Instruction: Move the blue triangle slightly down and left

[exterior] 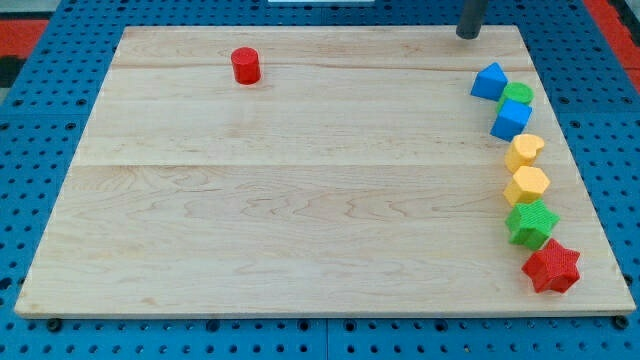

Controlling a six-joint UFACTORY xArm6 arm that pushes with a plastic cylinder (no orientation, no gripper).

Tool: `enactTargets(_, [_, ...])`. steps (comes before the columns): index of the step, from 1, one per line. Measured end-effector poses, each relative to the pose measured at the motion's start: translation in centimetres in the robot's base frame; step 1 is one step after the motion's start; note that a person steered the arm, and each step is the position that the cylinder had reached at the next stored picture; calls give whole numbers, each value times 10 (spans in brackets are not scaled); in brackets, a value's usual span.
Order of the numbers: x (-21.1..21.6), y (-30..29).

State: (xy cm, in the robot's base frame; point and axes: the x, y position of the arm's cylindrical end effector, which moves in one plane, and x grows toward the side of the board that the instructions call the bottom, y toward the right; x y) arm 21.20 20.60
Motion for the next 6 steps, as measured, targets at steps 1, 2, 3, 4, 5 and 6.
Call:
enactTargets(1, [48,27])
enactTargets(2, [85,56])
enactTargets(3, [87,37])
enactTargets(4, [129,16])
enactTargets(5, [140,2])
enactTargets(6, [121,-11])
